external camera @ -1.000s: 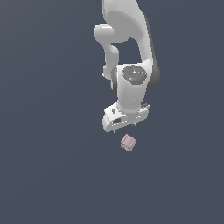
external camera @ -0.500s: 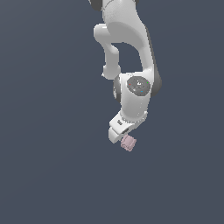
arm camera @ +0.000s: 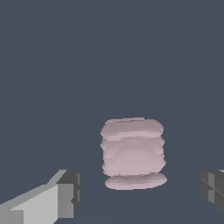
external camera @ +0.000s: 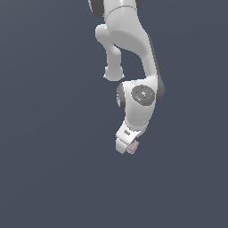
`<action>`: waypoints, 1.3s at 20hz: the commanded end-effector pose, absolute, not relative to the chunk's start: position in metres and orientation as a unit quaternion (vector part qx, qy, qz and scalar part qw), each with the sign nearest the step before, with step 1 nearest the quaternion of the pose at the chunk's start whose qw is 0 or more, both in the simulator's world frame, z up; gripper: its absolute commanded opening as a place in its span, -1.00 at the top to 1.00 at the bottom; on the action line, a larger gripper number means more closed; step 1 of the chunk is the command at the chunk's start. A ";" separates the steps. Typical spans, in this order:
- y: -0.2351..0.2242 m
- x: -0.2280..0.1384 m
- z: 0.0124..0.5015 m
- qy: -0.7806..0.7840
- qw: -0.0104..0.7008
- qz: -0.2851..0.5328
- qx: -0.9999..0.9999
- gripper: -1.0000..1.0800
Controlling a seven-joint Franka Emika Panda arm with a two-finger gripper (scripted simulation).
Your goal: Pick up the object and move it to a goal position.
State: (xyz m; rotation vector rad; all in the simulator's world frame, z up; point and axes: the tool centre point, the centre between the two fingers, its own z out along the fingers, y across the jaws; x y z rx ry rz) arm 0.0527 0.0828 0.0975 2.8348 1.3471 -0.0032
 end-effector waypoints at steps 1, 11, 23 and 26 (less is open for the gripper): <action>0.084 0.055 0.095 0.445 0.001 0.000 0.896 -0.92; 0.086 0.056 0.090 0.459 0.000 0.000 0.888 -0.92; 0.086 0.055 0.043 0.461 0.000 0.000 0.887 -0.92; 0.086 0.056 0.041 0.461 0.000 0.000 0.887 -0.92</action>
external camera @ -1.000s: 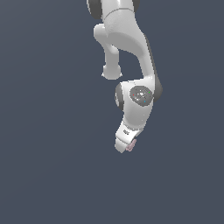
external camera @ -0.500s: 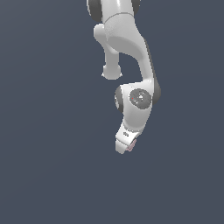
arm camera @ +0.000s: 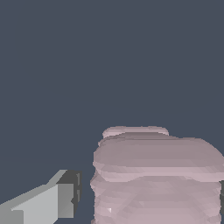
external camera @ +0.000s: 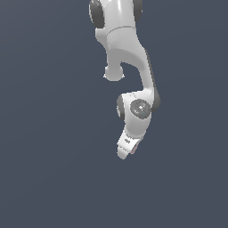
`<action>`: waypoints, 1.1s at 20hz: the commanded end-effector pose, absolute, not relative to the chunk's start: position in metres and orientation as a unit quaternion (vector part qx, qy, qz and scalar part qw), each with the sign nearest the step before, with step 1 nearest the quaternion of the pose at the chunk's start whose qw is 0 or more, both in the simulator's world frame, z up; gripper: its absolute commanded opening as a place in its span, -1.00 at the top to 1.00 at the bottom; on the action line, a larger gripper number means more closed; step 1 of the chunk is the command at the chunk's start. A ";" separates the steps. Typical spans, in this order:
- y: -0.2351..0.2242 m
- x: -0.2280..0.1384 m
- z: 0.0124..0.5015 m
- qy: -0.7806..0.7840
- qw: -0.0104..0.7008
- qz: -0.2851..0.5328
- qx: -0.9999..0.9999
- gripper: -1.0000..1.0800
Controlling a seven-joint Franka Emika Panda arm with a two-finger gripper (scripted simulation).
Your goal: Pick up the object and move it to a goal position.
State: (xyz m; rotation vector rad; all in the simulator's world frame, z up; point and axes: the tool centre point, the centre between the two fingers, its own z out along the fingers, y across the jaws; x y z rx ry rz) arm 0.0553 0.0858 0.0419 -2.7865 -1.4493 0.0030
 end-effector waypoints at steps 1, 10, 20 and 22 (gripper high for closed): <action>0.086 0.057 0.042 -0.461 0.000 0.000 -0.887 -0.92; 0.086 0.057 0.042 -0.461 0.000 0.000 -0.887 1.00; 0.073 0.051 0.052 -0.461 0.000 0.000 -0.887 1.00; 0.065 0.047 0.058 -0.461 0.000 0.000 -0.887 1.00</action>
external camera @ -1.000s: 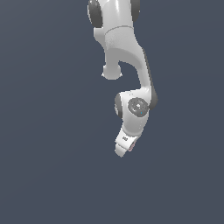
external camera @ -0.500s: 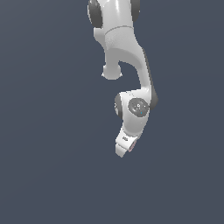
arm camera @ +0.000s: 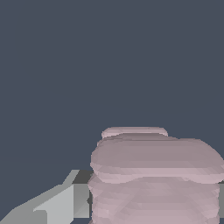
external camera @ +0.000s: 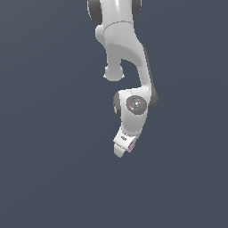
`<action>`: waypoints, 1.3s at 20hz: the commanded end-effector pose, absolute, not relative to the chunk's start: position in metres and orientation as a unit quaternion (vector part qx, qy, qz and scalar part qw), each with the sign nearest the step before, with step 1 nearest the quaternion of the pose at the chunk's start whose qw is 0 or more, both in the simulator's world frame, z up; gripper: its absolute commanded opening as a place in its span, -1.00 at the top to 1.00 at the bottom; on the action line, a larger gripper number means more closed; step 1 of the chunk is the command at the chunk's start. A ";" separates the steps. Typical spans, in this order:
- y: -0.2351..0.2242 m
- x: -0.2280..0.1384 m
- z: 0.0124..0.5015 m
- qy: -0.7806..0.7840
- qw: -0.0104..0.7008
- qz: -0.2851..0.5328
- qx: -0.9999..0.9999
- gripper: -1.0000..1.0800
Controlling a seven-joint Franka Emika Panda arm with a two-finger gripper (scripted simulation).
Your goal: Pick up the object and move it to a goal position.
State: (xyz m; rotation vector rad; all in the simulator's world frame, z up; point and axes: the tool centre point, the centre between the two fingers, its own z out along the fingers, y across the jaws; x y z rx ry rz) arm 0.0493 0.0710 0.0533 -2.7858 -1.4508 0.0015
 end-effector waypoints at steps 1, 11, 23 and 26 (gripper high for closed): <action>0.060 0.045 0.062 -0.461 0.000 0.000 -0.887 1.00; -0.016 0.013 0.121 -0.462 0.000 0.000 -0.887 1.00; -0.127 -0.032 0.210 -0.462 0.000 -0.001 -0.887 1.00; -0.149 -0.040 0.227 -0.462 0.000 -0.001 -0.887 1.00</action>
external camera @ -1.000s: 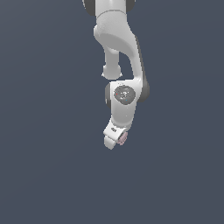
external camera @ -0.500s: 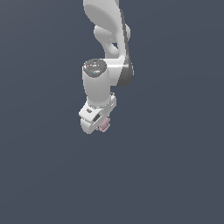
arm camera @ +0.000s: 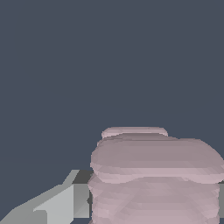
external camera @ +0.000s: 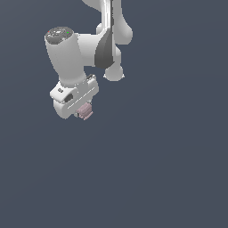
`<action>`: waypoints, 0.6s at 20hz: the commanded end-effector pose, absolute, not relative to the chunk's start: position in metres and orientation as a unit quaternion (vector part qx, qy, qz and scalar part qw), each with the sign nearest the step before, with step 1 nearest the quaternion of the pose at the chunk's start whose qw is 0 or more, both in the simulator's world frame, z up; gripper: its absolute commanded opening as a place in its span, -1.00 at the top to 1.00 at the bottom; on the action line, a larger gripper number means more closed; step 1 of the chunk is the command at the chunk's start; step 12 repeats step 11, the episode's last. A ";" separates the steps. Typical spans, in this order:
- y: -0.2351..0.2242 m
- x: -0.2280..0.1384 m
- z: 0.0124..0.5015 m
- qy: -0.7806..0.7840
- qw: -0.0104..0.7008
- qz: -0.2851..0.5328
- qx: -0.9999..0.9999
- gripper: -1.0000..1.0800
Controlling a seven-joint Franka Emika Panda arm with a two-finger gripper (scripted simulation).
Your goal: Pick up the object and move it to a goal position.
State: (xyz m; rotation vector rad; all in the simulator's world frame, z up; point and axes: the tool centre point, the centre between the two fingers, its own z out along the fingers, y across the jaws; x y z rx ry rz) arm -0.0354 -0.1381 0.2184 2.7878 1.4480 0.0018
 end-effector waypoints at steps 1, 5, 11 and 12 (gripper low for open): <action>-0.155 -0.042 0.233 0.462 0.000 0.001 0.887 1.00; -0.176 -0.049 0.248 0.462 0.000 0.001 0.887 1.00; -0.188 -0.052 0.258 0.462 0.000 0.000 0.887 1.00; -0.188 -0.052 0.258 0.462 0.000 0.000 0.887 1.00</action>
